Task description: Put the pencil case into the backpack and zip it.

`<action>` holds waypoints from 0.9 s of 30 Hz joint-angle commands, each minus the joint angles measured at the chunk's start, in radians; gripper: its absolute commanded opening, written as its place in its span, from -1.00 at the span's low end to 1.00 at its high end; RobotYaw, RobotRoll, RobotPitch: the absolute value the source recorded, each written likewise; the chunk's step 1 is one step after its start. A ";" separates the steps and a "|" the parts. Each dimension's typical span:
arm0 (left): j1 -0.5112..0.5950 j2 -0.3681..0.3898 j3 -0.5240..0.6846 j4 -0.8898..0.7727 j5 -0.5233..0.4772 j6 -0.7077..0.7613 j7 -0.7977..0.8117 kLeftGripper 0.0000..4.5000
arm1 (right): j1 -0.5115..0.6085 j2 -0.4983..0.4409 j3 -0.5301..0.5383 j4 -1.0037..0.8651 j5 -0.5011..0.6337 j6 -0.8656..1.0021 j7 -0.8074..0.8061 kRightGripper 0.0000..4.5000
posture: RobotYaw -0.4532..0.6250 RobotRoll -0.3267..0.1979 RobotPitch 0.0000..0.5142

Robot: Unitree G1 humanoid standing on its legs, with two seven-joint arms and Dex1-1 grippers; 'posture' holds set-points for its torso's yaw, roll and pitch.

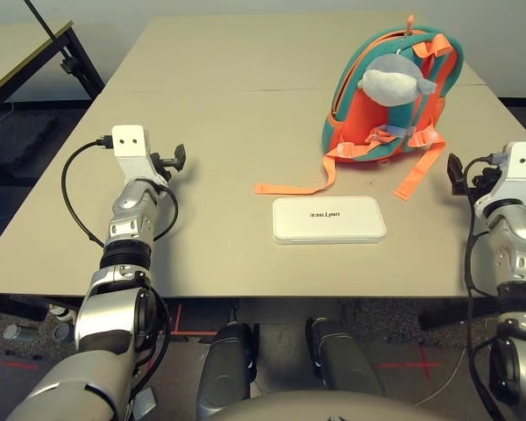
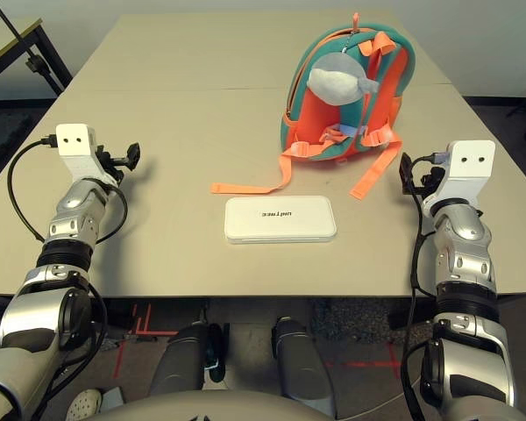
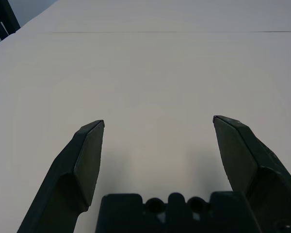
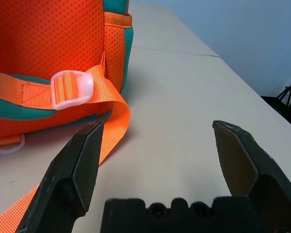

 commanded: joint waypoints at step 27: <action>0.081 0.038 -0.071 -0.486 -0.305 0.793 -0.390 1.00 | 0.003 -0.040 0.084 -0.044 -0.025 0.022 0.101 0.99 | -0.44 0.25 -0.56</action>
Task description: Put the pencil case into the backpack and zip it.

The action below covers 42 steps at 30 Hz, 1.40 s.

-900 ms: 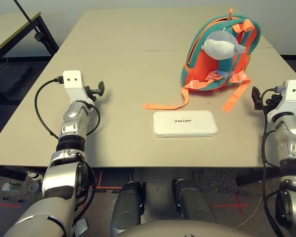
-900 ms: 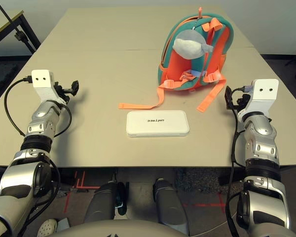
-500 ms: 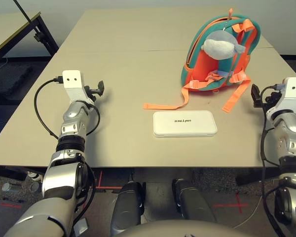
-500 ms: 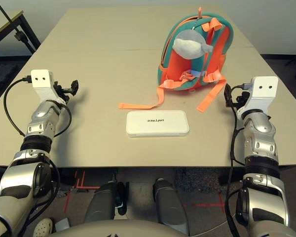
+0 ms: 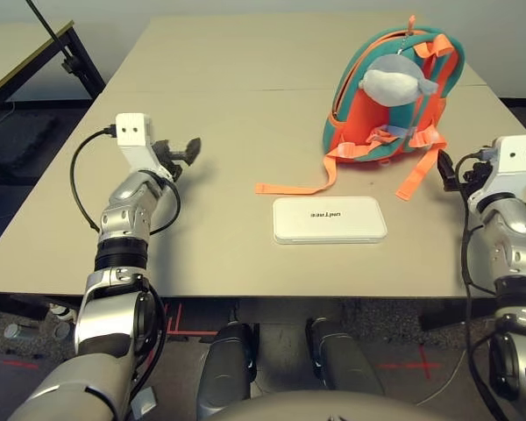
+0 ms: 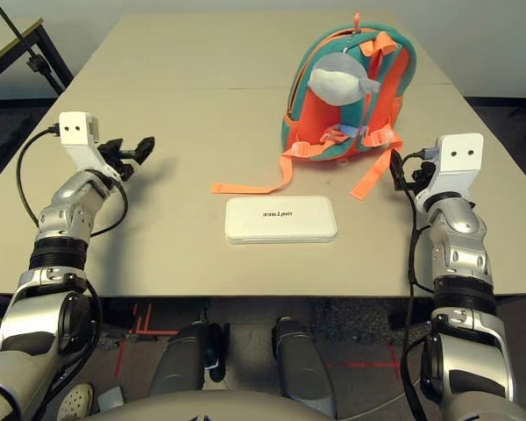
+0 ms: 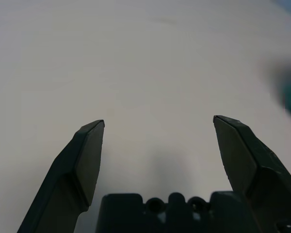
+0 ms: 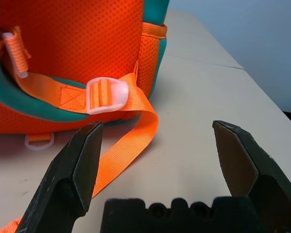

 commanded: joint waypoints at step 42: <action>-0.051 -0.069 -0.116 0.056 -0.237 0.865 -0.200 1.00 | 0.138 -0.078 0.194 -0.152 -0.145 0.006 0.258 0.99 | -0.52 0.25 -0.56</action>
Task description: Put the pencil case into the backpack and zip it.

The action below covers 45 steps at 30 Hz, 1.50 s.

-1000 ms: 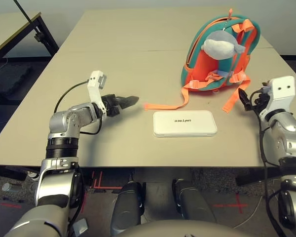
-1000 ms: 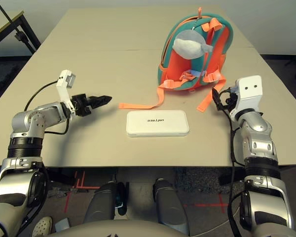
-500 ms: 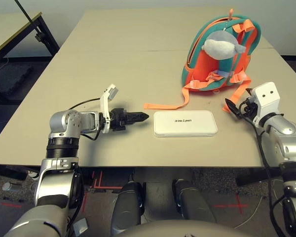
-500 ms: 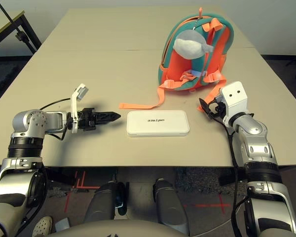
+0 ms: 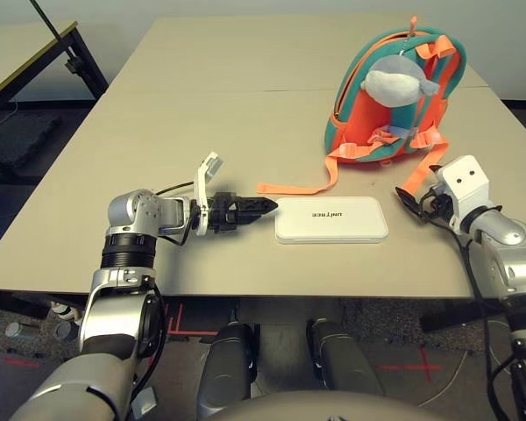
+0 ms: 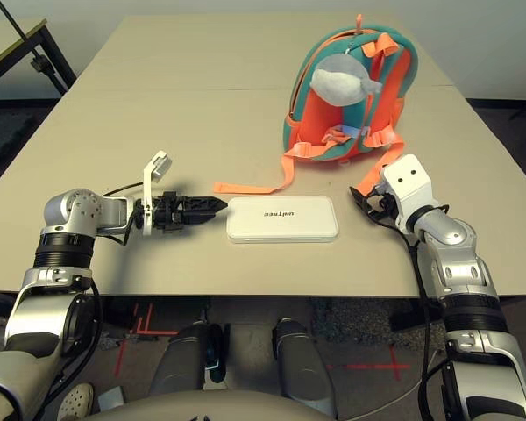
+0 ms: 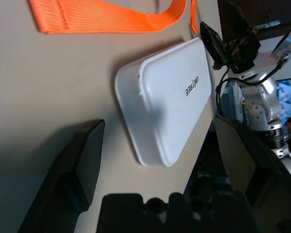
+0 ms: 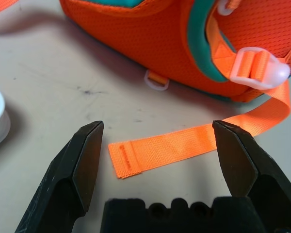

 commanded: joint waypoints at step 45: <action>0.026 -0.015 -0.043 0.027 0.023 0.081 0.012 1.00 | 0.106 -0.149 0.139 -0.294 0.005 0.213 0.378 -0.98 | -0.53 0.25 -0.53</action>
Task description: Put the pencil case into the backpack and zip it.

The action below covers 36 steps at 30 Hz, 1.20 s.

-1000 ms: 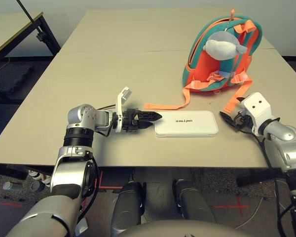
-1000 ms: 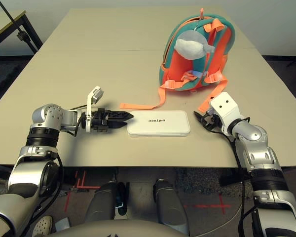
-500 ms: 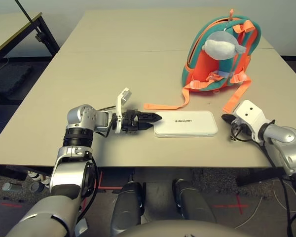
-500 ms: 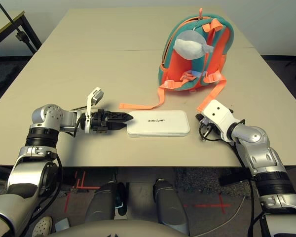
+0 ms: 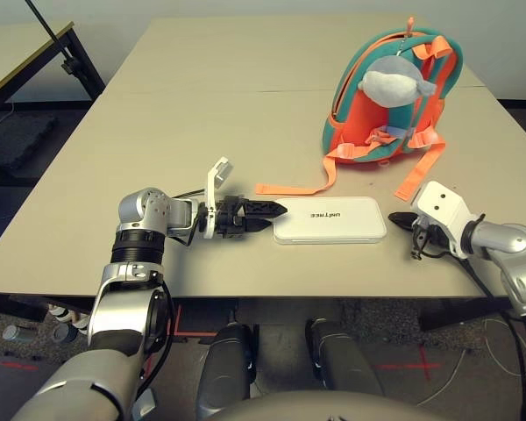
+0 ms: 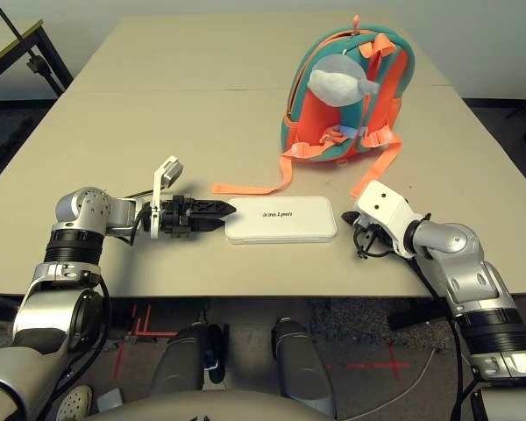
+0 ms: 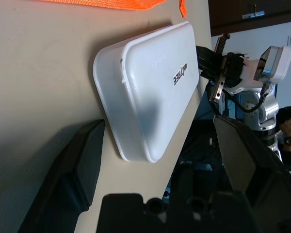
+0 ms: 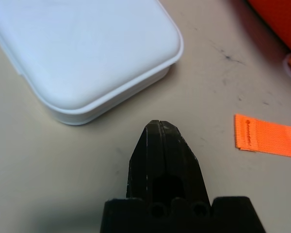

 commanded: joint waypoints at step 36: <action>-0.007 -0.012 0.008 -0.079 -0.002 -0.056 0.017 -0.45 | -0.070 0.138 0.080 -0.068 0.059 0.111 -0.066 -1.00 | -0.50 0.25 -0.51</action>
